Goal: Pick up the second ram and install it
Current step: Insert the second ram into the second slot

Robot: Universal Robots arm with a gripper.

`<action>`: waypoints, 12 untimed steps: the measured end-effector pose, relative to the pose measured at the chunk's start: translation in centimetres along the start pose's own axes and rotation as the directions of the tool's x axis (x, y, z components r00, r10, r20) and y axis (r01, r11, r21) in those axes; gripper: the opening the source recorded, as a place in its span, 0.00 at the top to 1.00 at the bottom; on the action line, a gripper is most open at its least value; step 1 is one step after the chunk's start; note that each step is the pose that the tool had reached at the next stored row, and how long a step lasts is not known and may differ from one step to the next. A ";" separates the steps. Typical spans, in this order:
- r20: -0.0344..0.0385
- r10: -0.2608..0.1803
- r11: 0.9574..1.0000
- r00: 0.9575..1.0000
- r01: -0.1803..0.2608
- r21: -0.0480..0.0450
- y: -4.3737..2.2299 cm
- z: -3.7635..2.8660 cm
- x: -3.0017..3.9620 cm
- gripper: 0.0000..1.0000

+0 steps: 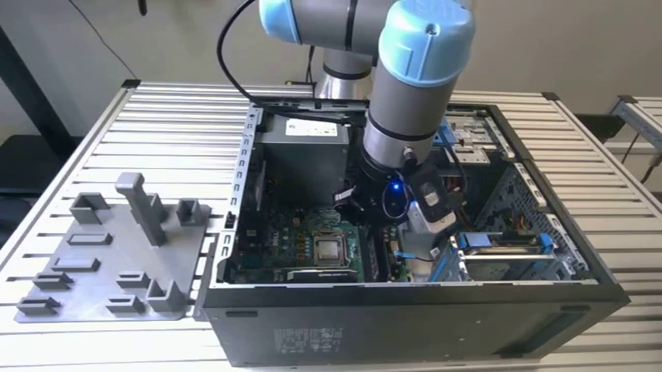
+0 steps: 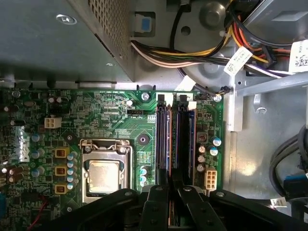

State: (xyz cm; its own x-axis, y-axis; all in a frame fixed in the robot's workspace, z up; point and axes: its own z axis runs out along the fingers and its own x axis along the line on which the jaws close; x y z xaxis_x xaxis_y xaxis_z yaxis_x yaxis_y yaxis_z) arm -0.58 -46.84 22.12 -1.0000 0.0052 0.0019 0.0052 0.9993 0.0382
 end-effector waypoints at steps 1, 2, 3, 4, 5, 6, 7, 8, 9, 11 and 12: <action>0.000 0.000 1.000 1.000 0.000 0.000 0.03 0.02 -0.01 0.86; 0.000 0.000 1.000 1.000 0.000 -0.001 0.06 0.02 -0.01 0.86; 0.000 0.000 1.000 1.000 0.000 -0.001 0.09 0.02 0.00 0.86; 0.000 0.000 1.000 1.000 0.000 -0.001 0.11 0.02 0.00 0.86; 0.000 0.000 1.000 1.000 0.000 -0.002 0.11 0.03 0.02 0.86; 0.000 0.000 1.000 1.000 0.000 -0.002 0.12 0.04 0.09 0.86; 0.000 0.000 1.000 1.000 0.000 -0.003 0.12 0.05 0.10 0.86; 0.000 0.000 1.000 1.000 0.000 -0.003 0.12 0.08 0.10 0.86; 0.000 0.000 1.000 1.000 0.000 -0.004 0.12 0.17 0.10 0.86; -0.001 0.000 1.000 1.000 0.000 -0.005 0.11 0.33 0.10 0.86; -0.001 0.000 1.000 1.000 0.000 -0.006 0.11 0.41 0.10 0.86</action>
State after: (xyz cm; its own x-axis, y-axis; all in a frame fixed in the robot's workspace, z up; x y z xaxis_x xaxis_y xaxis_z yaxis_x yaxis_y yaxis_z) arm -0.68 -46.72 21.72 -1.0000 0.0051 0.0032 0.0053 0.9990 0.0443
